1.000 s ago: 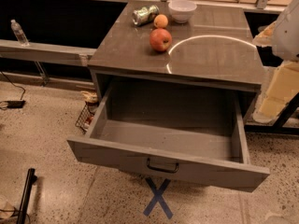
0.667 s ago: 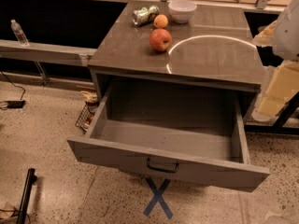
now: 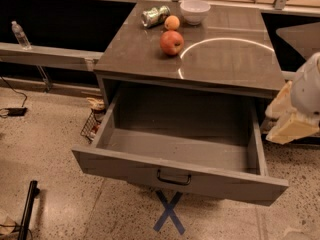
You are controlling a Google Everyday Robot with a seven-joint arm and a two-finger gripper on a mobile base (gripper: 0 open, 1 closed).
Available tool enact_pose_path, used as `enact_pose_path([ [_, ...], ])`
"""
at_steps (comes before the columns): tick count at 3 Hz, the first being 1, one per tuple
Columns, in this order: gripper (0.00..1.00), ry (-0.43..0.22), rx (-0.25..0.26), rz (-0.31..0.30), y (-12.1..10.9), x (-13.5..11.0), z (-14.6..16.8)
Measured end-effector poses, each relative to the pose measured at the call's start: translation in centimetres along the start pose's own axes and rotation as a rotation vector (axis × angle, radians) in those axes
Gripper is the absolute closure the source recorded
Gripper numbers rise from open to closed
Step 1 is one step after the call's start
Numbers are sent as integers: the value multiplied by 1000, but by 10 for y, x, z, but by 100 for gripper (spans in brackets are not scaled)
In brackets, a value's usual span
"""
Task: Close top drawer
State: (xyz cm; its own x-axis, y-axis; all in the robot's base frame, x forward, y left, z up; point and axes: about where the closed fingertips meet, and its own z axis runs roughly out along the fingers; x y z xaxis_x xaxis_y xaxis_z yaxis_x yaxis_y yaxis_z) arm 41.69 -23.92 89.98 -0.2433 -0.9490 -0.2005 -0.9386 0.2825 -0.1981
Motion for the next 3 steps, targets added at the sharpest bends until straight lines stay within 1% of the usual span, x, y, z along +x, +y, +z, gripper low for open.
enact_pose_path([
  [1,76,-23,-55,-37,34,23,37],
  [2,98,-58,-113,-107,78,36,72],
  [3,100,-98,-131,-190,122,42,102],
])
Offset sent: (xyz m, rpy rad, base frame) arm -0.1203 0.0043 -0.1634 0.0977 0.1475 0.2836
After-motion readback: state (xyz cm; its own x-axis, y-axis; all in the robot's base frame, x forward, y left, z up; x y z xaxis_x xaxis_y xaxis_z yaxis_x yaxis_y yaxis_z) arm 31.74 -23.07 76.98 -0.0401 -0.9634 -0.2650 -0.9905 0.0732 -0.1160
